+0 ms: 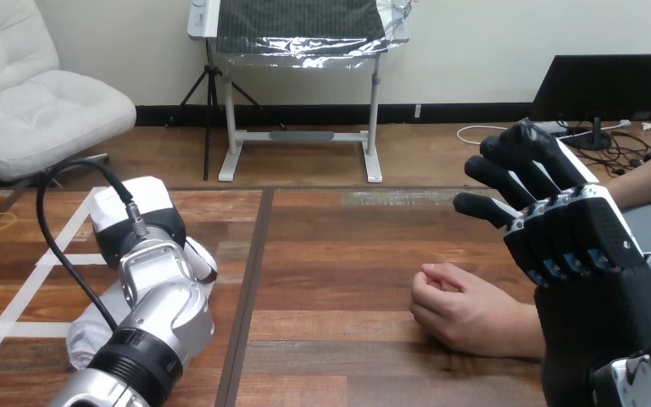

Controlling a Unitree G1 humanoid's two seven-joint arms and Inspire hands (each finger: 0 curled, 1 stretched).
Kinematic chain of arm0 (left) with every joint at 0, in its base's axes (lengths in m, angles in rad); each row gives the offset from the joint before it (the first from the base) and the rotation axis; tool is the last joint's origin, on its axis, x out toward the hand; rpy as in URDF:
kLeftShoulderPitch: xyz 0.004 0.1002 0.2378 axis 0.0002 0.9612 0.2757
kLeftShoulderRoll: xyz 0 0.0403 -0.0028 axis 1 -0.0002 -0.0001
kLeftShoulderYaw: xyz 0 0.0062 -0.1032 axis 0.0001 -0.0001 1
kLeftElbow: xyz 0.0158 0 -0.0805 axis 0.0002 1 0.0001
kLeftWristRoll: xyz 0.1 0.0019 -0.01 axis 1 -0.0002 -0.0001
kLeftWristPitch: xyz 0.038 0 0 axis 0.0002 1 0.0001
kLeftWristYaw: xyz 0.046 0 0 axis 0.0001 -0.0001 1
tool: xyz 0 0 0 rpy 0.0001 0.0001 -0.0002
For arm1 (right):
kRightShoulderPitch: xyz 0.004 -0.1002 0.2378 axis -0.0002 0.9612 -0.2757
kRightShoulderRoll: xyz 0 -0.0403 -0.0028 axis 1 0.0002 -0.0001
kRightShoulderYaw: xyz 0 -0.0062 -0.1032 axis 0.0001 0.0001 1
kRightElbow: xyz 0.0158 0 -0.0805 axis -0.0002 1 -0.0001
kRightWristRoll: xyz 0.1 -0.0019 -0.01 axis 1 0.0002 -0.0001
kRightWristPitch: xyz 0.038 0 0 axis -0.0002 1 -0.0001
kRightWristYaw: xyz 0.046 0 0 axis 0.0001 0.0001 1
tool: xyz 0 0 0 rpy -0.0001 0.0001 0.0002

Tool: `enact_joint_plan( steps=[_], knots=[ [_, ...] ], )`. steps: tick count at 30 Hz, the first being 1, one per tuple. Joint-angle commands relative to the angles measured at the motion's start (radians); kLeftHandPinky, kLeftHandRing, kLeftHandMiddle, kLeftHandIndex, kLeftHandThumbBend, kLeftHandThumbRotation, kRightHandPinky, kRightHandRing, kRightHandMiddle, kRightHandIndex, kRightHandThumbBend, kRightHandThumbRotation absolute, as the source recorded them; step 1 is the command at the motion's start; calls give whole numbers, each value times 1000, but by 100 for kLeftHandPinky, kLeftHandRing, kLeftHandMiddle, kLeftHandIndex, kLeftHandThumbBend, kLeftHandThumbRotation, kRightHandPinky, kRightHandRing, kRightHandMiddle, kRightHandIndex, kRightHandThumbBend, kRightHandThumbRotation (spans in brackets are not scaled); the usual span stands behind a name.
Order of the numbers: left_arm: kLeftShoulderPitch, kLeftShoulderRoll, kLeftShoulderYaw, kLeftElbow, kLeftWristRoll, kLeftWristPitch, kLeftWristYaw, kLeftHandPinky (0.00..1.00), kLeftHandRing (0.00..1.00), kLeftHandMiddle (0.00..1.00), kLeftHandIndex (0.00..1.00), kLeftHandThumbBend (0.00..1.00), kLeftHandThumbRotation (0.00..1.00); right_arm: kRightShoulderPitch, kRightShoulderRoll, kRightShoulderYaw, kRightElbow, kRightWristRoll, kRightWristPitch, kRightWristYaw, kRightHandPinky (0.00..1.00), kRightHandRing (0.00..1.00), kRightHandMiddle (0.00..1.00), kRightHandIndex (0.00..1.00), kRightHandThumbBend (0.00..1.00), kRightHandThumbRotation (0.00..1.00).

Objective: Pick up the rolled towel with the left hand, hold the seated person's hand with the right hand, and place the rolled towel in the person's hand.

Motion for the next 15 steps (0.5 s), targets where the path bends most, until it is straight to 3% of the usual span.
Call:
enact_joint_plan(
  steps=[1,6,9,12,15],
  knots=[
    [-1,-2,48,-54,-29,-6,55,49,62,72,74,87,13,-49,2,-10,-36,13,-16,3,76,85,86,85,90,100],
    [3,-10,77,-63,-69,-6,75,29,43,57,71,79,3,-44,2,-12,-41,16,-11,3,76,85,85,85,91,100],
    [13,0,72,-77,-77,-28,87,21,31,46,71,75,2,-43,2,-13,-41,16,-11,3,76,85,85,85,90,100],
    [26,7,72,-94,-81,-53,108,16,25,37,66,72,1,-43,3,-12,-40,21,-11,4,76,84,85,85,90,100],
    [40,9,81,-109,-85,-75,135,15,23,34,63,71,0,-43,1,-13,-39,26,-12,6,76,84,85,85,90,100]
  ],
)
